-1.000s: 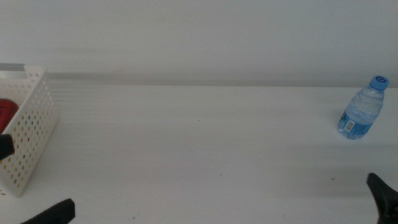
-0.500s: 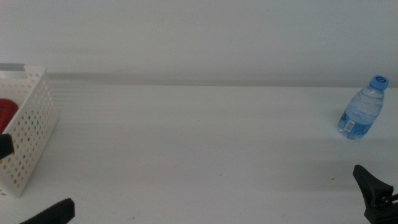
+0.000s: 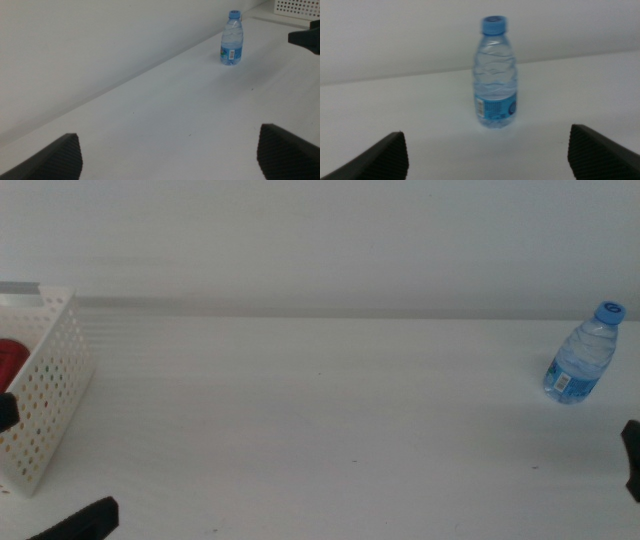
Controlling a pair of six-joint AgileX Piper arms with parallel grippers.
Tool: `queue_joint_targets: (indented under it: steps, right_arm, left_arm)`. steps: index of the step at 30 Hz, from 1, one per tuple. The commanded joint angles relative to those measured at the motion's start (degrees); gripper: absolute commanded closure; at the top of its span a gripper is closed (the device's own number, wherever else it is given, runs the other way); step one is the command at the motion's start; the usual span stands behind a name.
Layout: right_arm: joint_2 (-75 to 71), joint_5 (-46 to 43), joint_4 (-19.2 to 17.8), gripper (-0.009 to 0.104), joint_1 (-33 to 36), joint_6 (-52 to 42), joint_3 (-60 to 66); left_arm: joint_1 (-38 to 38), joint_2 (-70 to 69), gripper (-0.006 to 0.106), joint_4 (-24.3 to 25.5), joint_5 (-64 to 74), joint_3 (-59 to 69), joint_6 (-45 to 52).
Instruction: Use arms to grab the bottles and put them into the dustbin to the left of the table.
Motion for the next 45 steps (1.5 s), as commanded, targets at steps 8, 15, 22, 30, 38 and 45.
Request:
queue_joint_targets:
  steps: [8,15,22,30,38,45]
  right_arm:
    - [14.4,-19.2,8.5,0.010,-0.6,-13.0,-0.3]
    - [24.1,-29.0,9.7,0.010,-0.6,-15.4,-1.9]
    - [37.4,-28.9,9.0,0.010,-0.4,-16.0,-9.3]
    - [48.3,-28.9,7.1,0.010,-0.4,-15.8,-16.7]
    - [52.6,-28.8,4.2,0.010,0.2,-14.3,-21.6]
    - [54.7,-28.6,4.5,0.010,2.7,-14.2,-24.0]
  left_arm:
    - [-0.5,-0.1,0.007,0.1,-1.0,0.3,-0.1]
    - [-0.5,-0.1,0.007,0.1,-1.0,0.3,-0.1]
    - [-0.5,-0.1,0.007,0.1,-1.0,0.3,-0.1]
    - [-0.5,-0.1,0.007,0.1,-1.0,0.3,-0.1]
    - [-0.5,-0.1,0.007,0.1,-1.0,0.3,-0.1]
    - [-0.5,-0.1,0.007,0.1,-1.0,0.3,-0.1]
